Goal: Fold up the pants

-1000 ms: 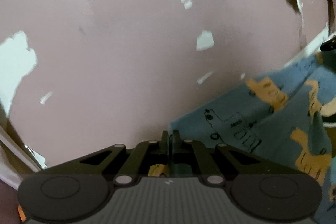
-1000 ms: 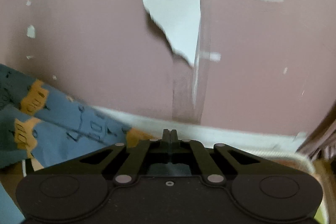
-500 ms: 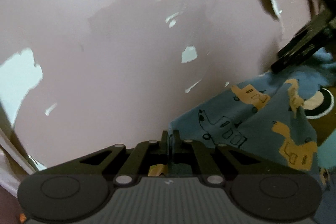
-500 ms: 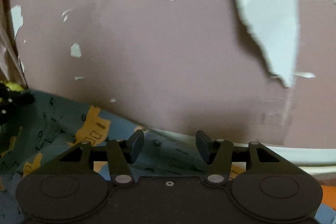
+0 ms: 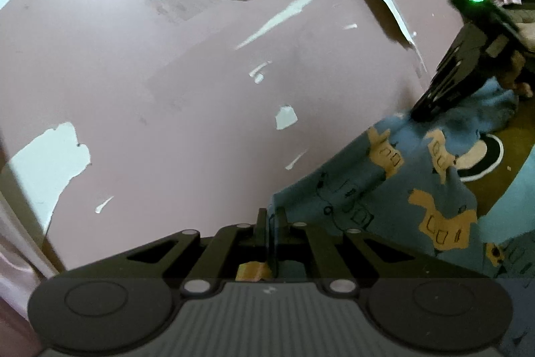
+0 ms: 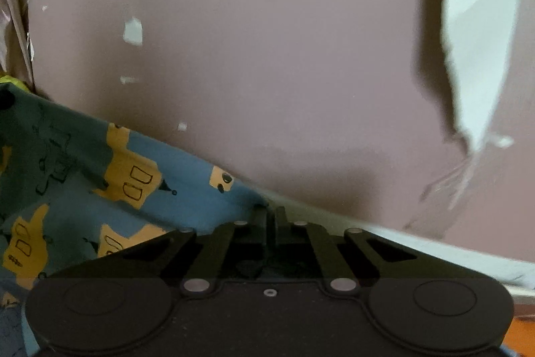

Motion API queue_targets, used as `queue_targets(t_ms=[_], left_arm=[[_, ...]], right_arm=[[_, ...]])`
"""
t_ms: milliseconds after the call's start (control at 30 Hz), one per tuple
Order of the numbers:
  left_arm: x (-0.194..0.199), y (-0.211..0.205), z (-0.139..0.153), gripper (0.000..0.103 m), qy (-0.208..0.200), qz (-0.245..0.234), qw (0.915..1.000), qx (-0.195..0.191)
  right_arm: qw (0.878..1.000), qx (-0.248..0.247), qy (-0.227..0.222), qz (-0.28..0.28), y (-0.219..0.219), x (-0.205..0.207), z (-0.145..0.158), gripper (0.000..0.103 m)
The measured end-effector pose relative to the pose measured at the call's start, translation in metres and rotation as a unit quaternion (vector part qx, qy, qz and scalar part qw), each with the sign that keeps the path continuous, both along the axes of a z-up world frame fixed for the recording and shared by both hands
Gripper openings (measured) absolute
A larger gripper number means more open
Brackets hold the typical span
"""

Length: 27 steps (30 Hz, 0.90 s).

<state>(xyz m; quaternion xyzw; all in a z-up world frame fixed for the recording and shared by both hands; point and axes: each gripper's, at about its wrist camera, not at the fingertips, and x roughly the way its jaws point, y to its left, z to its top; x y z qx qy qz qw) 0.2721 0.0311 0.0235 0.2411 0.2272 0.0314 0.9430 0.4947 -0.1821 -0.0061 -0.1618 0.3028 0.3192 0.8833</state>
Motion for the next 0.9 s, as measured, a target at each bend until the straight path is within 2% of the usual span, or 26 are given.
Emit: queue_targets(t_ms=[100,233,333,400,533,667,767,833,900], left_arm=[[-0.010,0.003,0.008,0.002,-0.008,-0.006,0.9999,-0.012],[-0.040,0.008,0.019,0.002,-0.016,-0.032,0.9989,-0.029],[-0.061,0.006,0.026,0.003,-0.020,-0.055,0.9978,-0.032],[-0.077,0.004,0.028,0.002,-0.012,-0.073,0.9969,-0.024],[-0.110,-0.004,0.024,0.003,0.015,-0.115,0.9932,-0.006],[-0.139,-0.017,0.002,0.003,0.054,-0.162,0.9850,0.020],[-0.150,-0.026,-0.015,0.003,0.082,-0.180,0.9799,0.028],[-0.150,-0.030,-0.022,0.003,0.107,-0.186,0.9763,0.028],[-0.150,-0.032,-0.027,0.011,0.123,-0.189,0.9737,0.034]], right_arm=[[0.999,0.008,-0.051,0.001,-0.018,-0.035,0.019,0.003],[0.995,0.001,-0.096,0.013,-0.041,-0.088,0.036,0.003],[0.991,-0.010,-0.133,0.026,-0.062,-0.133,0.047,0.003],[0.989,-0.015,-0.144,0.033,-0.053,-0.164,0.045,0.003],[0.989,-0.026,-0.138,0.037,-0.057,-0.217,0.040,0.003],[0.993,-0.032,-0.105,0.039,-0.066,-0.261,0.034,0.003],[0.992,-0.056,-0.091,0.065,-0.059,-0.278,0.023,0.003],[0.992,-0.066,-0.080,0.074,-0.052,-0.280,0.018,0.015],[0.994,-0.058,-0.064,0.065,-0.049,-0.273,0.017,0.033]])
